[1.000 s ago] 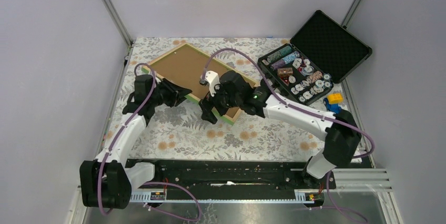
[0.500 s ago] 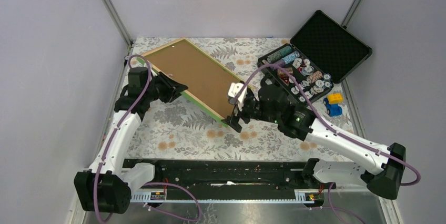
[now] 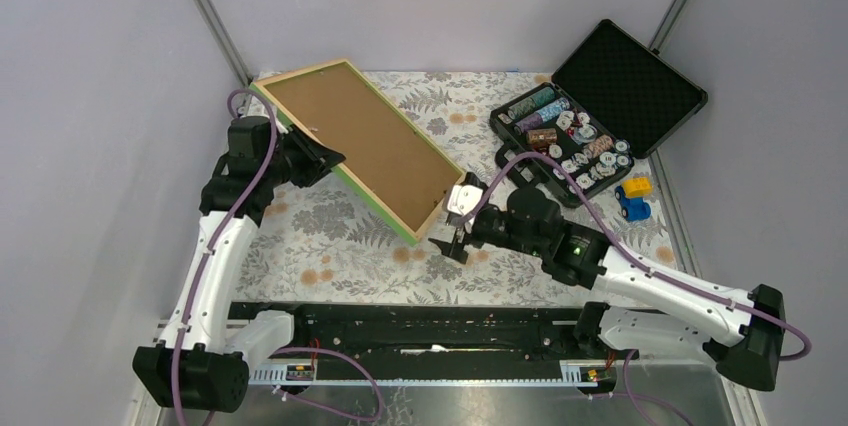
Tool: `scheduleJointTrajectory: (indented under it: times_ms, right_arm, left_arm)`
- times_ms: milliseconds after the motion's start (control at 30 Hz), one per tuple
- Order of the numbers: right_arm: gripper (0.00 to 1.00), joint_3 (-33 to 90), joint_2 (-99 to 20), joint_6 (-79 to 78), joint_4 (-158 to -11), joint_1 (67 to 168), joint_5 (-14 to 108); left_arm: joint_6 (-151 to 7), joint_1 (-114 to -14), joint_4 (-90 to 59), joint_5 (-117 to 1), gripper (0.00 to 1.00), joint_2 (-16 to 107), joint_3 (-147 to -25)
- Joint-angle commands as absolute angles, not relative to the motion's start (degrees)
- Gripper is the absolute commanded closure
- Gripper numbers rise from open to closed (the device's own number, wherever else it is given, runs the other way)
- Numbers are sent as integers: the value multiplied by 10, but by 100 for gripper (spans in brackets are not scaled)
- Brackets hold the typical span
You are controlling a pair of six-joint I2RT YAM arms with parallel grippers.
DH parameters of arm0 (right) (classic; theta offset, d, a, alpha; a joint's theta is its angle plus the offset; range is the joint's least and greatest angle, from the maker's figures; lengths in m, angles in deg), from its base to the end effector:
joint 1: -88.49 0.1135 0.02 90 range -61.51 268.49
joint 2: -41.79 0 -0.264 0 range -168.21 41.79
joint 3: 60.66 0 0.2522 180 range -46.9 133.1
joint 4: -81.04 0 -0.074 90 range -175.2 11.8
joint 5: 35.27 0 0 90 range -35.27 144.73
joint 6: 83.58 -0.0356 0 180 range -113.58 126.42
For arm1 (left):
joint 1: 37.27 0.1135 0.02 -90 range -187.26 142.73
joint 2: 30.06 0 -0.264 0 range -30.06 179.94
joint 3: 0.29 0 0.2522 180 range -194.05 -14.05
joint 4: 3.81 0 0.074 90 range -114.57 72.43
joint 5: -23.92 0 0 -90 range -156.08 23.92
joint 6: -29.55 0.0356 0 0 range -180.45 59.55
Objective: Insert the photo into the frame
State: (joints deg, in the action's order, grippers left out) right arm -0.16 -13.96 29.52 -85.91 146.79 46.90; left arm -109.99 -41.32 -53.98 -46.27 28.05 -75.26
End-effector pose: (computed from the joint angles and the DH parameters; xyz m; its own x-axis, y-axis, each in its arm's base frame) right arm 0.1172 0.1990 0.3368 0.2887 -0.2722 -0.9179 -0.8702 0.3251 -0.3701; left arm 0.2103 -0.0270 0.3518 -0.6210 -0.6737 -0.4007 -0.1903 0.6255 -0.7566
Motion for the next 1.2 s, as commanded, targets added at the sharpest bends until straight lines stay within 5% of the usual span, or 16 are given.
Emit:
scheduleJointTrajectory:
  times_ms: [0, 233, 667, 1167]
  right_arm:
    - [0, -25, -145, 279, -927, 1521, 527]
    - [0, -92, -166, 341, -1017, 1620, 600]
    - [2, -154, -266, 449, -1265, 1628, 729]
    - [35, -126, -332, 482, -1335, 1630, 769]
  left_arm:
    - [-1062, -413, -506, -505, 100, 257, -802]
    - [-1105, -413, -528, -515, 100, 267, -815]
    - [-1159, -413, -589, -538, 100, 277, -836]
    - [-1190, -413, -631, -561, 100, 279, -856]
